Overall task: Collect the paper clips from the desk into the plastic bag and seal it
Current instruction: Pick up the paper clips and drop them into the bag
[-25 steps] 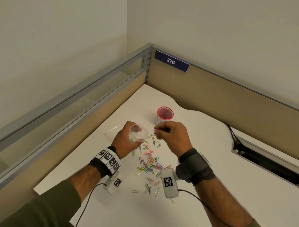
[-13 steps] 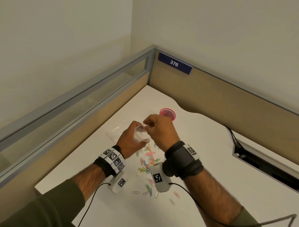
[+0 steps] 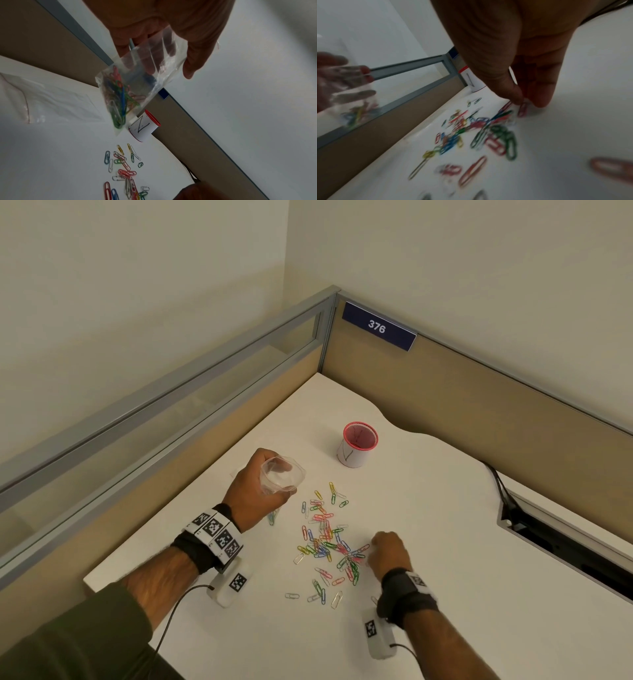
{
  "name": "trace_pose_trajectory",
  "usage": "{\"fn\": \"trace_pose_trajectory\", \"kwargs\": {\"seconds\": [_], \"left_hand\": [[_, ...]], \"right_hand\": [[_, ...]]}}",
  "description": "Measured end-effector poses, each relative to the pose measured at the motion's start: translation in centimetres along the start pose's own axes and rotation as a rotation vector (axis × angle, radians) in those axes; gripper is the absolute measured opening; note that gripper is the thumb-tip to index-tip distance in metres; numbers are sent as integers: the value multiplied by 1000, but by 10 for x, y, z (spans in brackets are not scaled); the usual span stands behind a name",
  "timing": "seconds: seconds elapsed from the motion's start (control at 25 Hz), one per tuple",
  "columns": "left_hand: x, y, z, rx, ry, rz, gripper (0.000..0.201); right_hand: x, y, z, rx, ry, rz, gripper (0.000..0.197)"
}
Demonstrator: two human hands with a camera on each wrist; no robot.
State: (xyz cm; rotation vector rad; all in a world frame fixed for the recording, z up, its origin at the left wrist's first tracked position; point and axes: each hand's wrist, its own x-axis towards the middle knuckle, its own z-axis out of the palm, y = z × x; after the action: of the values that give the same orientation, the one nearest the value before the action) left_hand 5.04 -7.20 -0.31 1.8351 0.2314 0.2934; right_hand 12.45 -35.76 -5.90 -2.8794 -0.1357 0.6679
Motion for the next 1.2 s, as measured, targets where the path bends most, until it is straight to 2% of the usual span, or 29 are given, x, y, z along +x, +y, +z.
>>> {"fn": "trace_pose_trajectory", "kwargs": {"seconds": [0.12,0.2,0.32,0.44,0.52,0.64,0.76,0.88,1.04,1.12,1.2], "left_hand": [[-5,2,1,9,9,7,49],[-7,4,2,17,10,19,49],[-10,7,1,22,11,29,49],[-13,9,-3,26,21,30,50],[-16,9,-5,26,26,28,50],[-21,12,-4,37,25,23,49],[-26,15,-3,46,14,13,50],[-28,17,-4,49,29,10,49],[-31,15,-5,31,50,5,50],[-34,13,-3,24,46,6,50],[-37,12,-2,26,45,9,50]], "right_hand": [[-6,-22,17,77,-44,-150,22],[-10,-18,12,174,-23,-175,25],[-30,23,3,212,17,-54,36],[-60,58,11,120,-79,70,51],[-71,54,25,163,-83,90,42],[-56,20,38,344,-9,70,16],[-36,-19,35,356,-4,-57,7],[-45,-39,27,192,-11,-278,19],[-79,-61,45,-19,-312,-575,34],[-82,-72,58,-14,-339,-593,35],[-72,-76,62,67,-285,-522,34]]}}
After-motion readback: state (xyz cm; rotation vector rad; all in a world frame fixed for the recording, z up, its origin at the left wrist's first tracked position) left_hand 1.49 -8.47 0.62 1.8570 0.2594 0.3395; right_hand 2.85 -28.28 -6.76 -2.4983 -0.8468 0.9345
